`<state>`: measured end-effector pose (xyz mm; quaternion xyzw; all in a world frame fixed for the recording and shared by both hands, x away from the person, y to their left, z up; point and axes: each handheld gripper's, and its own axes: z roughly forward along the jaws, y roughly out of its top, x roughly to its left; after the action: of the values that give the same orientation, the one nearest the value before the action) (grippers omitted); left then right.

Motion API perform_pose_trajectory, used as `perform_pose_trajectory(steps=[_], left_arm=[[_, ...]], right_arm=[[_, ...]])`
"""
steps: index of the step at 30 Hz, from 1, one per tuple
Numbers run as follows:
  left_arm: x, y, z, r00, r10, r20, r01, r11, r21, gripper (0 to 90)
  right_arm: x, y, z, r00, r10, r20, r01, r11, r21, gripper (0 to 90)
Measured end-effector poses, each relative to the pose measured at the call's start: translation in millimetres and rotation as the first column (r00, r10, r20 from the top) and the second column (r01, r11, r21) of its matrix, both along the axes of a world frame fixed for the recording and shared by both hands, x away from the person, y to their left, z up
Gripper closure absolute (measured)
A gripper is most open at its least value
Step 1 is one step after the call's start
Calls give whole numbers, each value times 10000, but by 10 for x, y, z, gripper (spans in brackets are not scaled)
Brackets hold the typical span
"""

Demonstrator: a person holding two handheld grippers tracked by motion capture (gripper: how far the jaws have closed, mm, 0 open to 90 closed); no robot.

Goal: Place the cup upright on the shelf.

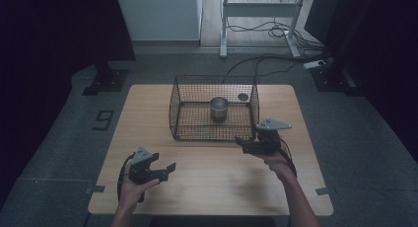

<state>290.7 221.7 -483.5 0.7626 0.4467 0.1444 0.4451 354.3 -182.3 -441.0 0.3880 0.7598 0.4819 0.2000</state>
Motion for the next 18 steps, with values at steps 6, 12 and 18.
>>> perform_pose_trajectory(steps=[6, 12, 18], left_arm=[[2, 19, 2, 10000, 43, 3, -43, 10000, -20, 173], [5, 11, -6, 10000, 33, -25, -33, 10000, 11, 173], [10, -20, -20, 10000, -51, -66, 51, 10000, 52, 173]], right_arm=[[-176, -131, -278, 9998, -39, -215, 37, 9999, -95, 163], [-246, -229, -495, 9983, -250, -531, 254, 9997, 64, 168], [-256, -266, -497, 9986, -377, -358, 383, 9991, 164, 172]])
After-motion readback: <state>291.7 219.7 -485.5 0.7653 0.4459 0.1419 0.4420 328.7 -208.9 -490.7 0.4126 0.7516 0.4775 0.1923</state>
